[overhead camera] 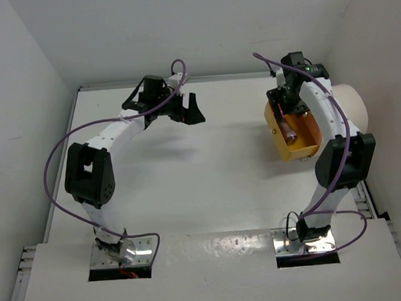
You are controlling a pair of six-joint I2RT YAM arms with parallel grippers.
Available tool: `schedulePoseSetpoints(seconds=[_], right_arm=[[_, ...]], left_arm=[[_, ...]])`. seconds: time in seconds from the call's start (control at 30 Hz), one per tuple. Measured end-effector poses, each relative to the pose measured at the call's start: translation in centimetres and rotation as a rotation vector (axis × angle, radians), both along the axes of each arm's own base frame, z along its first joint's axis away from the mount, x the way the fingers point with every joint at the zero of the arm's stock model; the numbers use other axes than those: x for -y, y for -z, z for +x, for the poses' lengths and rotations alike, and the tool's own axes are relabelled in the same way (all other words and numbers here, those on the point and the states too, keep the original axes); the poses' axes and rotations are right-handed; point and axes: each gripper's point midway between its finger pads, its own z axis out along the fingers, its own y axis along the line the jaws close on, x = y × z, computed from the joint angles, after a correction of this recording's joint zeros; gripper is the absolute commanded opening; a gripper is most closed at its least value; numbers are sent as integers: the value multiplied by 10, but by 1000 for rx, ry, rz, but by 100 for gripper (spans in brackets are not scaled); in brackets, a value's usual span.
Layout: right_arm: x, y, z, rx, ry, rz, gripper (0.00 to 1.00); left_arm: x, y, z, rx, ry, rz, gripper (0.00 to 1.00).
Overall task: Sort the stationery into containers
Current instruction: Place the stationery in the drawer, then close the drawer in the storage box.
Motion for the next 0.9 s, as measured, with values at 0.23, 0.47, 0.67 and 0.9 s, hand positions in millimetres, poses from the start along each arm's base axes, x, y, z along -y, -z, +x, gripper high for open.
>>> schedulePoseSetpoints(seconds=[0.23,0.47,0.67,0.9], right_arm=[[-6,-6,2,13,-27,29,59],[-23,-80,14,233,-96,88,27],[19,-148,3,458,-15,56,14],[115,-140,-12,443,220,-28,13]], left_arm=[[3,6,0,10,-10,-50,95],[25,5,-12,8,3,-141,60],[105,-26,-56,28,151,-282,36],[180,-17,-95,-131,233,-468,24]])
